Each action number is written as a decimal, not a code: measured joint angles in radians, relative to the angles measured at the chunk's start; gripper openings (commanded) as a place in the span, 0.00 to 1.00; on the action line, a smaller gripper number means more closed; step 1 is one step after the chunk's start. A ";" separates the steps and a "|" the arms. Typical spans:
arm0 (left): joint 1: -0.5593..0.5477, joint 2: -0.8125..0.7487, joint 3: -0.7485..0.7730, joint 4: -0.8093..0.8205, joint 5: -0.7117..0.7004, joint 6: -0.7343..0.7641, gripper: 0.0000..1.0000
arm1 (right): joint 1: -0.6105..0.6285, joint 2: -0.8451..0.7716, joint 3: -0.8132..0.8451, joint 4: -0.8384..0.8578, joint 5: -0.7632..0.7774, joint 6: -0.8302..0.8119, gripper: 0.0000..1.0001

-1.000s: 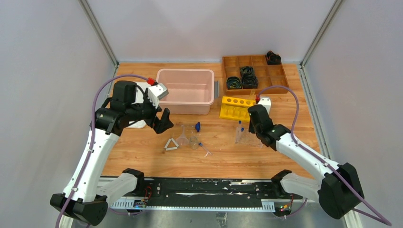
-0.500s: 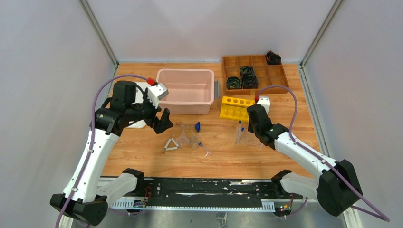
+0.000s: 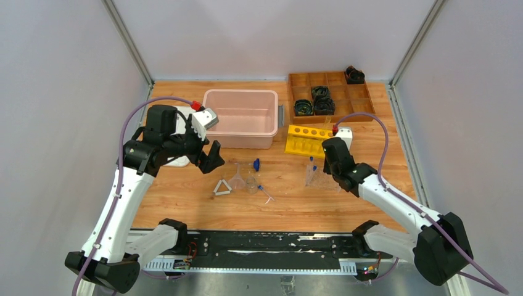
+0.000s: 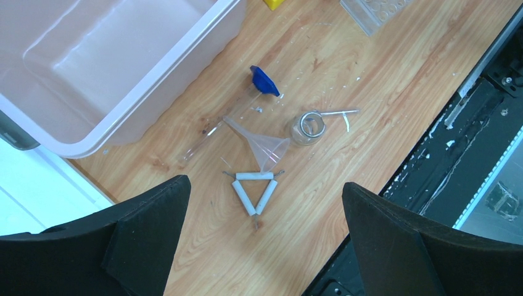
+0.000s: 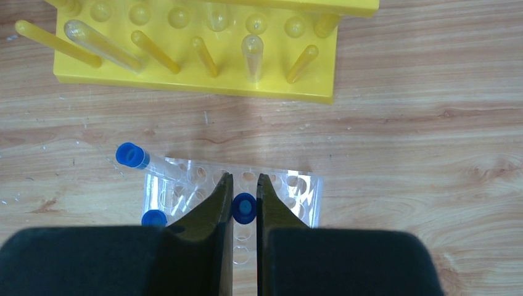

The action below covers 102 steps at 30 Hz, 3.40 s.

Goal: Organize the chemistry lab equipment

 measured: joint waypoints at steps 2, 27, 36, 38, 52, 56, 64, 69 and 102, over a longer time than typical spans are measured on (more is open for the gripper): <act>0.000 0.000 0.000 0.000 -0.001 0.000 1.00 | 0.000 0.008 0.000 -0.005 -0.003 0.000 0.00; 0.000 -0.001 0.000 0.000 -0.013 0.005 1.00 | -0.001 0.071 0.008 -0.021 -0.061 0.007 0.56; 0.000 -0.008 0.017 -0.010 -0.019 0.001 1.00 | 0.009 -0.007 0.139 -0.112 -0.111 0.042 0.53; 0.000 -0.008 0.034 -0.011 -0.019 -0.003 1.00 | 0.042 -0.021 0.175 -0.125 -0.109 0.055 0.50; 0.000 -0.007 0.039 -0.016 -0.019 -0.023 1.00 | 0.405 0.439 0.363 -0.060 -0.285 0.105 0.48; 0.000 -0.018 0.039 -0.020 -0.019 -0.022 1.00 | 0.421 0.515 0.363 -0.049 -0.325 0.109 0.49; 0.000 -0.015 0.042 -0.023 -0.012 -0.027 1.00 | 0.445 0.612 0.372 -0.008 -0.369 0.112 0.50; 0.000 -0.013 0.059 -0.027 -0.012 -0.031 1.00 | 0.454 0.660 0.387 -0.009 -0.367 0.119 0.48; 0.000 -0.014 0.082 -0.027 0.085 -0.068 1.00 | 0.351 0.222 0.383 0.021 -0.323 0.257 0.00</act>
